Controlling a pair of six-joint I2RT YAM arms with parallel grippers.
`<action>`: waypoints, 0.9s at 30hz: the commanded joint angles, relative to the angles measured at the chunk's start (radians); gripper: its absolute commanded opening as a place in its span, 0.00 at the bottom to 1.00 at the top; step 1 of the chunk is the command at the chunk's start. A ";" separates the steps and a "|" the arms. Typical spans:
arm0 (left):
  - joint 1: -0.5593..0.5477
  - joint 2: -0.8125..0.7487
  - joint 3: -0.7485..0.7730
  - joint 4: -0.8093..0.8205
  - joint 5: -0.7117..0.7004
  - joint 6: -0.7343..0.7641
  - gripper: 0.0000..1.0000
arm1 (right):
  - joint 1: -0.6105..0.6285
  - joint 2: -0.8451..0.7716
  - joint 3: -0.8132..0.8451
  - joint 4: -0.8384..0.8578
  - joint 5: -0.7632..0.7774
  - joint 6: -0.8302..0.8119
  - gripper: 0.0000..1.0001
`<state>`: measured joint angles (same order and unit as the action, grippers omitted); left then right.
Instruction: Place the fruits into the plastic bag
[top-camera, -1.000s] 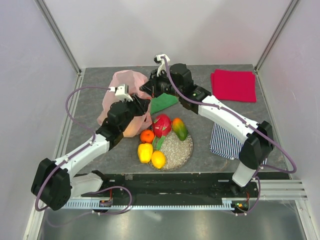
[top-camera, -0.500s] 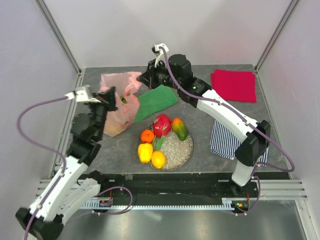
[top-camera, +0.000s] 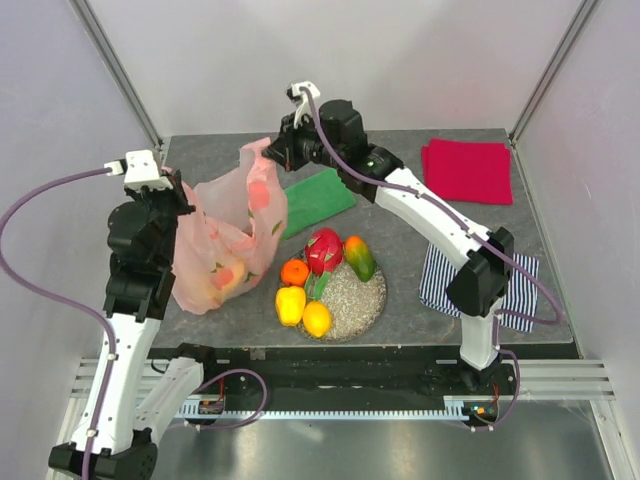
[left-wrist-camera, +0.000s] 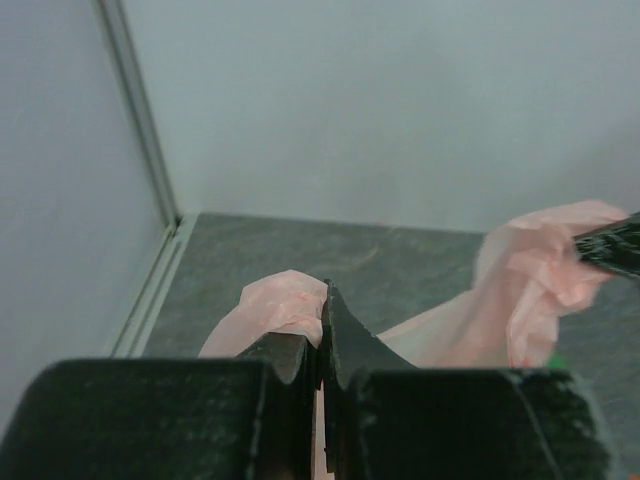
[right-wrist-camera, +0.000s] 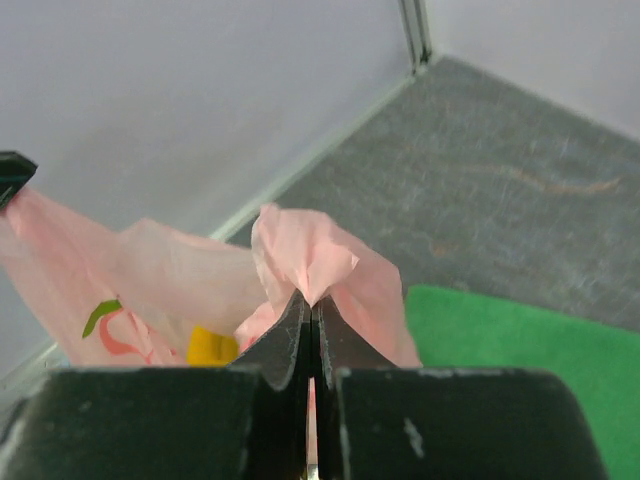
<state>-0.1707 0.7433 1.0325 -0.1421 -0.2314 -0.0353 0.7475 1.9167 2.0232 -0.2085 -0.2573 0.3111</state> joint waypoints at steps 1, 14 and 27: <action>0.071 -0.010 -0.066 -0.050 -0.022 0.104 0.02 | 0.003 0.036 -0.056 -0.017 -0.075 0.022 0.00; 0.076 -0.229 -0.244 0.042 0.273 0.239 0.02 | -0.011 -0.270 -0.337 -0.101 0.082 -0.101 0.89; 0.076 -0.326 -0.356 0.137 0.455 0.213 0.02 | -0.125 -0.309 -0.810 -0.279 0.274 -0.119 0.88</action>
<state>-0.0994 0.4152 0.6918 -0.0662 0.1944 0.1516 0.6075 1.5681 1.2682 -0.4191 -0.0578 0.2302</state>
